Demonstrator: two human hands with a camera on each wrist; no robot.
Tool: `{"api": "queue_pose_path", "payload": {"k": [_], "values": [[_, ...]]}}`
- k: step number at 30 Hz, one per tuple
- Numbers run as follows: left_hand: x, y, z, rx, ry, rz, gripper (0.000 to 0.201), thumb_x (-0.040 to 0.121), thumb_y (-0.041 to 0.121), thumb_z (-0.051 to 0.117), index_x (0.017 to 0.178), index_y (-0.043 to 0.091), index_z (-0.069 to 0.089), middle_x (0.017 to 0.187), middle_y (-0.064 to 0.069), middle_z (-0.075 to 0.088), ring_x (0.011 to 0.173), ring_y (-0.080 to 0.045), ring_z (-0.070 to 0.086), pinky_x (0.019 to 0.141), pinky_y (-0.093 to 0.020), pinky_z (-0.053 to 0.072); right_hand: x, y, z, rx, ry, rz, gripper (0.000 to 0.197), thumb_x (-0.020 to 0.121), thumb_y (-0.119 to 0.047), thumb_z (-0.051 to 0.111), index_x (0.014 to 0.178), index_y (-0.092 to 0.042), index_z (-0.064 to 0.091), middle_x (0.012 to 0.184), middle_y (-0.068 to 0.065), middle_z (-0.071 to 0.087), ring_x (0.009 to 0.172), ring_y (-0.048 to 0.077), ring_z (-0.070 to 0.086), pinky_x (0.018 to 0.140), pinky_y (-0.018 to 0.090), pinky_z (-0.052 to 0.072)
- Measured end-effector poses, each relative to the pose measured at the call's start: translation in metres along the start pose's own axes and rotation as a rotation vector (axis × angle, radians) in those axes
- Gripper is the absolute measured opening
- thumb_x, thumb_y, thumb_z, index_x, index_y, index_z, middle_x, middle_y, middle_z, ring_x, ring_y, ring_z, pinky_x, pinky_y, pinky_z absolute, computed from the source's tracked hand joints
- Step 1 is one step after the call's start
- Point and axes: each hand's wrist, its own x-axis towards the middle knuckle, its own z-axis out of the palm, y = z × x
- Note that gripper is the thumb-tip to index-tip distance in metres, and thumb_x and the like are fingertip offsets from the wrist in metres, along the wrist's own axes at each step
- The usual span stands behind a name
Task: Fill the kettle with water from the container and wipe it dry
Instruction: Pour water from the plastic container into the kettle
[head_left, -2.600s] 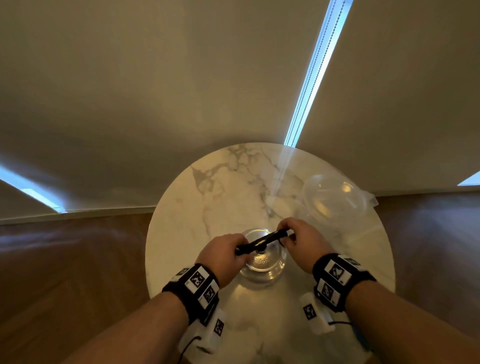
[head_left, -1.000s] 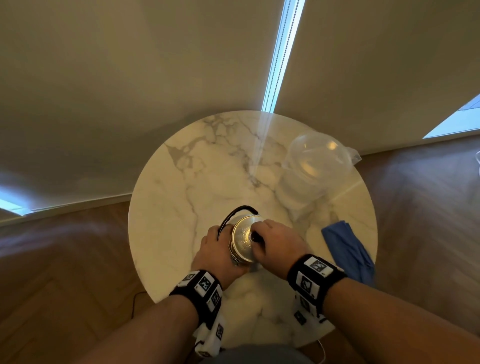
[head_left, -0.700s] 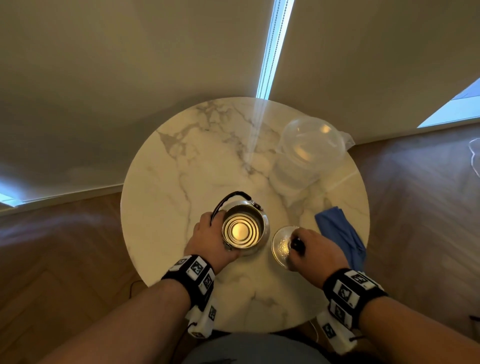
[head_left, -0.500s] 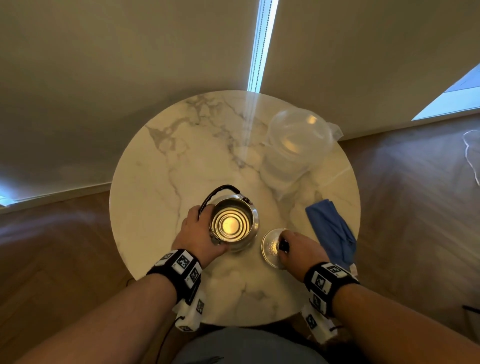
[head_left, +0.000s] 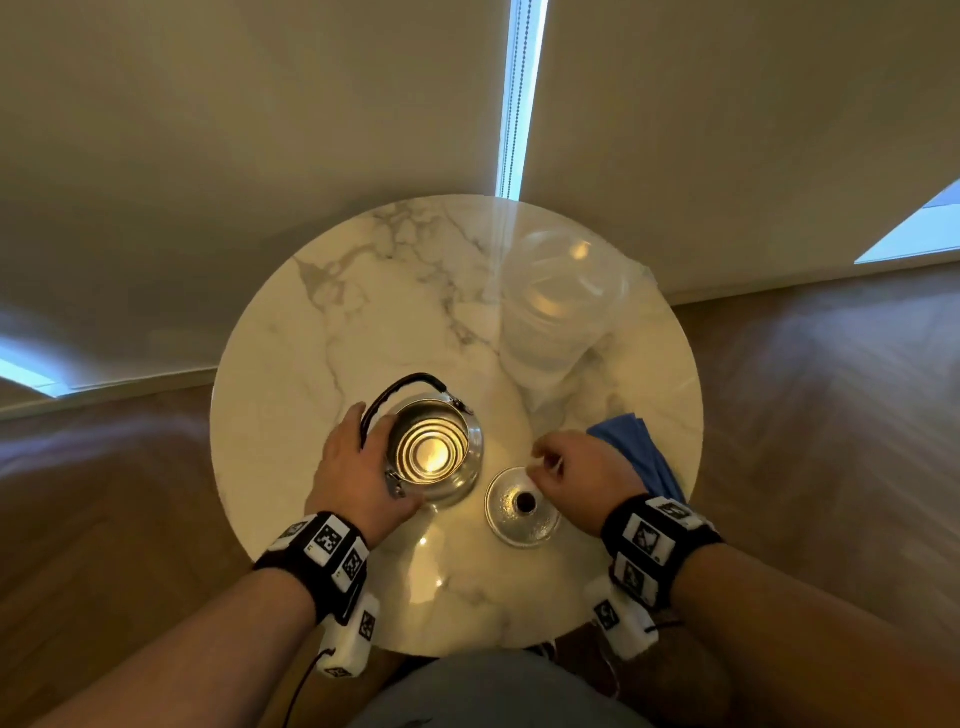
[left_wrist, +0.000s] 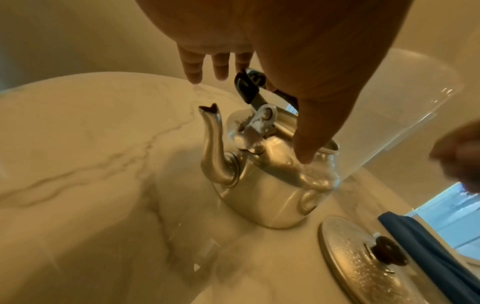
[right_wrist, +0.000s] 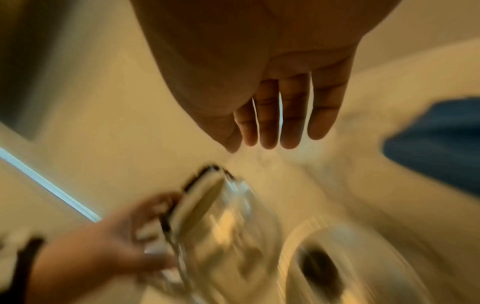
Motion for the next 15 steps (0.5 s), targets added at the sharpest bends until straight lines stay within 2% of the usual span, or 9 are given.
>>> {"api": "queue_pose_path", "payload": {"k": [3, 5, 7, 8, 10, 11, 13, 15], "values": [[-0.015, 0.006, 0.0, 0.03, 0.111, 0.047, 0.097, 0.062, 0.06, 0.081, 0.145, 0.025, 0.046, 0.16, -0.012, 0.031, 0.147, -0.036, 0.029, 0.119, -0.053, 0.034, 0.01, -0.024, -0.077, 0.09, 0.249, -0.181, 0.018, 0.095, -0.04, 0.063, 0.105, -0.026, 0.07, 0.096, -0.009, 0.068, 0.088, 0.01, 0.063, 0.079, 0.029, 0.052], [-0.026, 0.014, 0.002, 0.005, 0.168, 0.058, 0.083, 0.067, 0.055, 0.081, 0.138, 0.022, 0.054, 0.157, -0.012, 0.037, 0.147, -0.037, 0.031, 0.118, -0.056, 0.034, 0.026, -0.04, -0.127, 0.115, 0.426, -0.283, 0.014, 0.095, -0.038, 0.062, 0.098, -0.026, 0.069, 0.091, -0.008, 0.067, 0.083, 0.01, 0.061, 0.073, 0.025, 0.049], [-0.035, 0.025, 0.004, -0.021, 0.207, 0.085, 0.068, 0.072, 0.052, 0.077, 0.13, 0.021, 0.06, 0.154, -0.011, 0.043, 0.145, -0.036, 0.034, 0.117, -0.056, 0.036, 0.053, -0.044, -0.163, 0.115, 0.543, -0.301, 0.013, 0.095, -0.038, 0.061, 0.096, -0.027, 0.068, 0.092, -0.007, 0.066, 0.083, 0.012, 0.06, 0.072, 0.026, 0.048], [-0.038, 0.031, 0.004, -0.036, 0.215, 0.096, 0.063, 0.072, 0.05, 0.074, 0.127, 0.021, 0.062, 0.152, -0.01, 0.045, 0.144, -0.035, 0.036, 0.116, -0.055, 0.038, 0.069, -0.042, -0.175, 0.094, 0.571, -0.285, 0.016, 0.095, -0.039, 0.061, 0.099, -0.026, 0.069, 0.097, -0.004, 0.067, 0.087, 0.015, 0.06, 0.075, 0.03, 0.049], [-0.043, 0.041, 0.008, -0.062, 0.216, 0.108, 0.058, 0.073, 0.044, 0.074, 0.125, 0.022, 0.062, 0.151, -0.006, 0.047, 0.143, -0.031, 0.038, 0.115, -0.054, 0.04, 0.106, -0.023, -0.184, 0.006, 0.54, -0.197, 0.029, 0.093, -0.045, 0.06, 0.11, -0.023, 0.069, 0.113, 0.004, 0.067, 0.102, 0.024, 0.062, 0.088, 0.037, 0.05], [-0.044, 0.047, 0.009, -0.069, 0.216, 0.113, 0.057, 0.073, 0.041, 0.077, 0.126, 0.022, 0.063, 0.151, -0.005, 0.047, 0.142, -0.03, 0.04, 0.115, -0.053, 0.041, 0.119, -0.013, -0.183, -0.015, 0.469, -0.127, 0.039, 0.093, -0.049, 0.059, 0.119, -0.022, 0.068, 0.123, 0.008, 0.066, 0.111, 0.028, 0.061, 0.095, 0.04, 0.049], [-0.046, 0.055, 0.014, -0.085, 0.225, 0.112, 0.058, 0.074, 0.034, 0.082, 0.127, 0.022, 0.062, 0.15, -0.003, 0.047, 0.141, -0.029, 0.042, 0.114, -0.051, 0.043, 0.132, 0.006, -0.172, 0.001, 0.285, -0.002, 0.061, 0.093, -0.06, 0.053, 0.139, -0.019, 0.056, 0.141, 0.014, 0.059, 0.127, 0.034, 0.056, 0.107, 0.046, 0.045], [-0.049, 0.062, 0.017, -0.107, 0.229, 0.097, 0.059, 0.075, 0.031, 0.083, 0.129, 0.022, 0.062, 0.149, -0.001, 0.048, 0.14, -0.025, 0.044, 0.113, -0.046, 0.043, 0.13, 0.019, -0.158, -0.017, 0.236, 0.02, 0.075, 0.096, -0.066, 0.044, 0.149, -0.013, 0.046, 0.15, 0.017, 0.052, 0.135, 0.037, 0.049, 0.112, 0.047, 0.04]]}}
